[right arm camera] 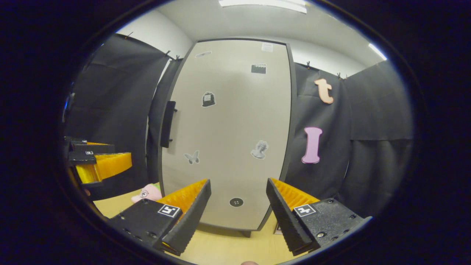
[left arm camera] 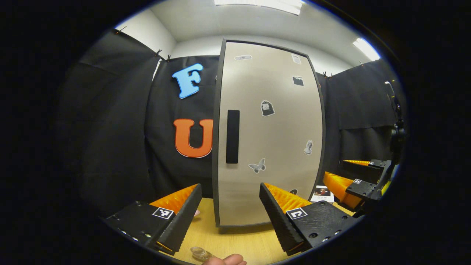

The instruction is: Open the cabinet door with the right hand, grasp the bottle in the cabinet with the left hand and place it on the coaster, then close the cabinet door with the right hand.

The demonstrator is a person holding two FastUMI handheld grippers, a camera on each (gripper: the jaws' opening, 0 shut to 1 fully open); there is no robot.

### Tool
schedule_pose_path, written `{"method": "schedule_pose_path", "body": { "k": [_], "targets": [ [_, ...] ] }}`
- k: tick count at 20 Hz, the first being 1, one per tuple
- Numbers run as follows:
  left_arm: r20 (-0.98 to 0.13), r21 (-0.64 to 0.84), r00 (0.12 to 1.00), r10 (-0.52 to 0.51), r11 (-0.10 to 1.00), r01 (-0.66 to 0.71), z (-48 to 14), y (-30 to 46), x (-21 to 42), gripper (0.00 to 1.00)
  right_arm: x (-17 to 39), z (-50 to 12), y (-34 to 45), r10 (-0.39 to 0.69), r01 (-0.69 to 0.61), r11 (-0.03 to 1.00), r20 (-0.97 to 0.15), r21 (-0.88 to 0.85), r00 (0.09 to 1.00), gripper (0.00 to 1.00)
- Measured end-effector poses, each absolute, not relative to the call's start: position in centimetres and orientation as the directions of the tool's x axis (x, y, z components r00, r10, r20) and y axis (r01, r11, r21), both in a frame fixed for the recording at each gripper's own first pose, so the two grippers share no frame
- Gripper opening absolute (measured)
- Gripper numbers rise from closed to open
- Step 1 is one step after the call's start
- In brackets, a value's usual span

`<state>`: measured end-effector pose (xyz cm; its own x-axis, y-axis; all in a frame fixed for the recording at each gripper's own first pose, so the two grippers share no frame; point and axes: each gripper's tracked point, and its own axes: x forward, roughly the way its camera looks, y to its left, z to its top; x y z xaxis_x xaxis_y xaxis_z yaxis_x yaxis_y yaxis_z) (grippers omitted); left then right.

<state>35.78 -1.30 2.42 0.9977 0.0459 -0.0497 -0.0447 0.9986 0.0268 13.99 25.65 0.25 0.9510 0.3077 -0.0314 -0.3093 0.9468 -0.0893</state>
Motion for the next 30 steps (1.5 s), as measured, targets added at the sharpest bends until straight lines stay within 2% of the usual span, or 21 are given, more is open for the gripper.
{"method": "schedule_pose_path", "body": {
  "k": [5,19,20,21,30],
  "targets": [
    [0.033,0.108,0.999,0.026,0.994,-0.030,3.8,-2.6,35.5,0.95,13.6,0.5,24.3,0.286,-0.288,0.957,-0.029,-0.047,0.958,0.98],
    [0.022,0.116,0.999,0.046,0.992,-0.048,3.8,-2.8,35.2,0.96,13.0,0.4,24.1,0.302,-0.304,0.951,-0.037,-0.052,0.952,0.95],
    [0.017,0.114,0.999,0.046,0.992,-0.048,3.6,-3.0,35.2,0.96,12.9,0.3,24.1,0.305,-0.307,0.950,-0.039,-0.054,0.952,0.98],
    [0.011,0.112,0.999,0.047,0.993,-0.048,3.4,-2.9,35.2,0.96,12.9,0.1,24.1,0.305,-0.307,0.950,-0.042,-0.056,0.951,0.95],
    [-0.034,0.099,0.996,0.077,0.992,-0.074,1.8,-2.7,36.1,0.96,14.0,-0.8,23.6,0.313,-0.317,0.947,-0.067,-0.049,0.947,0.96]
  ]
}}
